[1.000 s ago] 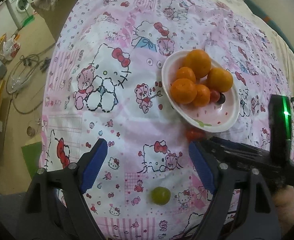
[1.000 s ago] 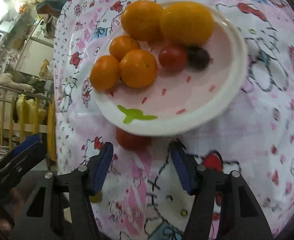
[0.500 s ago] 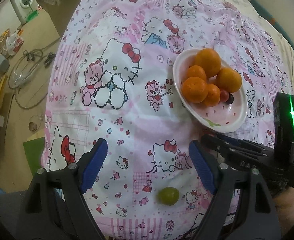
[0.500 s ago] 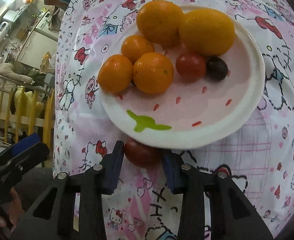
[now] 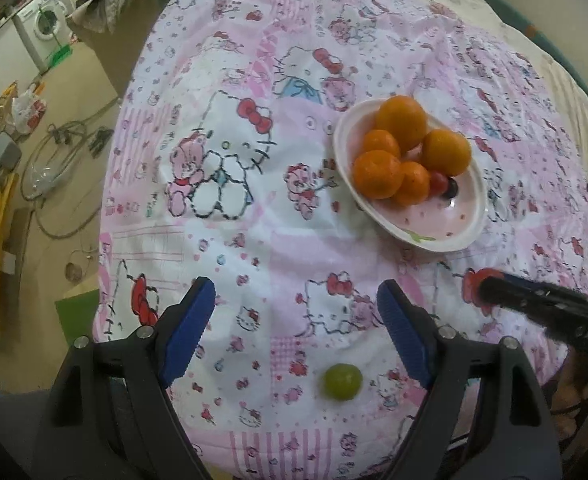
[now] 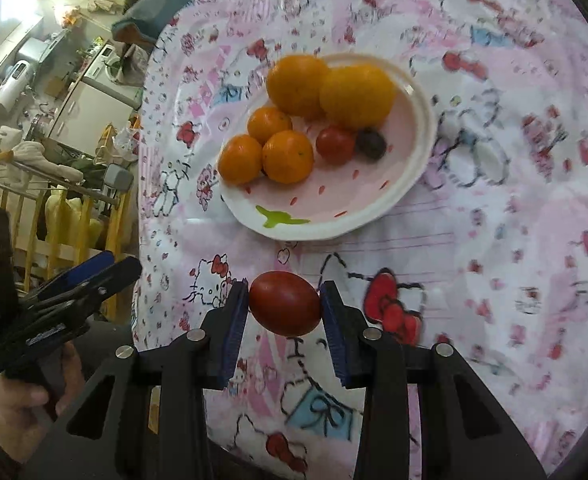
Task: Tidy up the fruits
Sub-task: 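Grasp the green lime with the left tool while the right tool holds the tomato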
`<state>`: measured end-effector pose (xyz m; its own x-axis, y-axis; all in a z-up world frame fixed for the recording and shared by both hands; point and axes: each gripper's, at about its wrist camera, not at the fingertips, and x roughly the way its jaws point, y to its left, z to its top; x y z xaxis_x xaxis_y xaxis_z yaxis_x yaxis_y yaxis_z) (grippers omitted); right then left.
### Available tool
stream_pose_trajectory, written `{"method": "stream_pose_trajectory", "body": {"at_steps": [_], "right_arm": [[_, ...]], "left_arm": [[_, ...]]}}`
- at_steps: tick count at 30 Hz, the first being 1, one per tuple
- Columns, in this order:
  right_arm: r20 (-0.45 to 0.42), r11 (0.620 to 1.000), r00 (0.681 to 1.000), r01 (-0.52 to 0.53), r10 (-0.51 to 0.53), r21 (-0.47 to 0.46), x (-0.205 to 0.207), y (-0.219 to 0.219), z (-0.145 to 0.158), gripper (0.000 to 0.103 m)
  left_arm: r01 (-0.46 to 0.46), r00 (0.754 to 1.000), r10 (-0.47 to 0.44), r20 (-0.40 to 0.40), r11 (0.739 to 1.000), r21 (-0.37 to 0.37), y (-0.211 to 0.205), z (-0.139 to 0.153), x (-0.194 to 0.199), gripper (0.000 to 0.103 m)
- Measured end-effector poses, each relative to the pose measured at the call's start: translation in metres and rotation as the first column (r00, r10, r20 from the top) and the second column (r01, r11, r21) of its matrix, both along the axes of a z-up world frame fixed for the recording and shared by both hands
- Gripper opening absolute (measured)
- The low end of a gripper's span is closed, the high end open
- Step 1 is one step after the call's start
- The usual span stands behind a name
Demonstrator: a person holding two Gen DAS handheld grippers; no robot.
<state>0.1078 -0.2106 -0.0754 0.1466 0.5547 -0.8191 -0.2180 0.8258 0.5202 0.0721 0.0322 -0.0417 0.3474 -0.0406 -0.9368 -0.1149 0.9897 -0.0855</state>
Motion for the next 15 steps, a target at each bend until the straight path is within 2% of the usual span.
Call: {"method": "stream_pose_trajectory", "body": {"at_steps": [3, 8, 15], "right_arm": [[0.049, 1.0, 0.999, 0.012, -0.013, 0.005, -0.002, -0.014, 0.02, 0.039], [0.099, 0.997, 0.994, 0.049, -0.055, 0.064, 0.002, -0.035, 0.033, 0.039], [0.078, 0.985, 0.987, 0.13, -0.14, 0.115, 0.007, -0.056, 0.031, 0.039]], "left_arm": [[0.003, 1.0, -0.003, -0.008, 1.0, 0.01, -0.005, 0.001, -0.004, 0.081], [-0.013, 0.998, 0.01, -0.065, 0.999, -0.036, -0.008, -0.004, -0.011, 0.081], [-0.045, 0.988, 0.038, -0.148, 0.998, -0.044, -0.006, -0.019, -0.027, 0.081]]}}
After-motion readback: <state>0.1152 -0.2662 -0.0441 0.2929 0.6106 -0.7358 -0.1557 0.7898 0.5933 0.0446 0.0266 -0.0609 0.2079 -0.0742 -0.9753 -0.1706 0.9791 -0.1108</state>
